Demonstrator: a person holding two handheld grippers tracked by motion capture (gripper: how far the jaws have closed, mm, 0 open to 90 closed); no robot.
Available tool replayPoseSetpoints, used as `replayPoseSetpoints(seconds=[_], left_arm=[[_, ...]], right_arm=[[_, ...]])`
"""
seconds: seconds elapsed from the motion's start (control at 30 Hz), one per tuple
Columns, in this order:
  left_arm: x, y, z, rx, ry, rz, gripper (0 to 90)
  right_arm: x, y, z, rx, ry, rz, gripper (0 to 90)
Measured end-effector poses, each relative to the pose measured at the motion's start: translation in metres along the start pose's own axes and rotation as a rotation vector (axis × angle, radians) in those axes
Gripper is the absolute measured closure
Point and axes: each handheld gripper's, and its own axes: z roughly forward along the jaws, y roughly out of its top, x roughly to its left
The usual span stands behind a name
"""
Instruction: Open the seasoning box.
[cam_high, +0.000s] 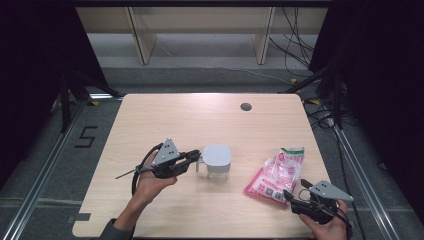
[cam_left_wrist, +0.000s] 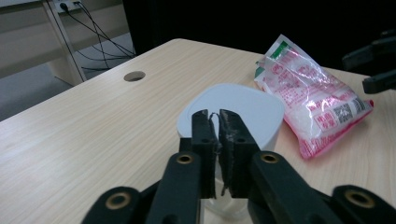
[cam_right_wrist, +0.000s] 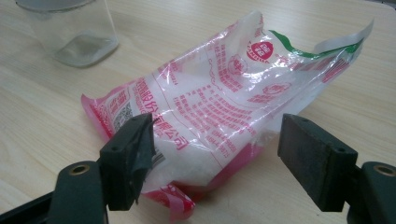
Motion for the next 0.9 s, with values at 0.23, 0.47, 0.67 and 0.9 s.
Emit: replayPoseSetpoints(seconds=[0.23,0.47,0.67,0.9], left_arm=[[0.000,-0.003,0.017,0.020,0.005,0.003,88.8],[0.006,-0.006,0.019,0.023,0.014,0.010,89.1],[0.005,-0.007,0.022,0.024,0.018,-0.003,89.2],[0.005,-0.007,0.023,0.016,0.008,0.002,89.2]], right_arm=[[0.000,0.001,-0.001,-0.008,0.001,0.004,28.0],[0.001,0.002,0.000,-0.008,0.008,0.000,28.1],[0.005,0.005,0.001,-0.011,0.015,-0.003,28.1],[0.016,0.019,0.005,-0.046,0.060,-0.044,34.3]])
